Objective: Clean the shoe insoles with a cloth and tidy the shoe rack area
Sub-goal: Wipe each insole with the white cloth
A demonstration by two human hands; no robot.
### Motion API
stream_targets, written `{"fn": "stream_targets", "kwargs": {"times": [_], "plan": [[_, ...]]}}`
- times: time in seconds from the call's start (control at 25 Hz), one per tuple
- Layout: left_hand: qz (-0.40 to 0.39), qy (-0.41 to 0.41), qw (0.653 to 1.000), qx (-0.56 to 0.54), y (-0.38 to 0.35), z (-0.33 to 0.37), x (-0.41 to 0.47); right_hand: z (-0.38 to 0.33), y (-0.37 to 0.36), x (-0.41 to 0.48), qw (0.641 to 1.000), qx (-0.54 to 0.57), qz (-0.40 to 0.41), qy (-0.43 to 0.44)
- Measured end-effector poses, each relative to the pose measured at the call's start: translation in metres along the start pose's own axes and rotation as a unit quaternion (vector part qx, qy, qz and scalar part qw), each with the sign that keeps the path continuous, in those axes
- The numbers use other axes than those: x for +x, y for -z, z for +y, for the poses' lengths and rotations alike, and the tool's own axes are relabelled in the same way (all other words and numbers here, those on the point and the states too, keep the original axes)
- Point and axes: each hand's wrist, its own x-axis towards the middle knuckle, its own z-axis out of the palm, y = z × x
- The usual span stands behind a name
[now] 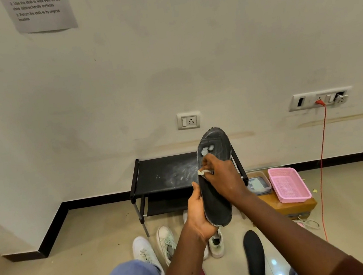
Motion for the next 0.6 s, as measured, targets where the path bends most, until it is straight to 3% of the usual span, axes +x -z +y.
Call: {"fn": "stream_targets", "kwargs": {"times": [0.28, 0.4, 0.6], "plan": [[-0.003, -0.017, 0.999, -0.04, 0.007, 0.01, 0.003, -0.005, -0.006, -0.024, 0.996, -0.013, -0.067, 0.063], [-0.012, -0.001, 0.999, -0.038, 0.013, 0.013, 0.007, -0.004, -0.008, -0.045, 0.994, 0.014, -0.1, 0.053], [0.001, -0.041, 0.998, -0.044, 0.019, 0.012, 0.012, -0.006, -0.001, -0.062, 0.991, 0.046, -0.123, 0.028]]}}
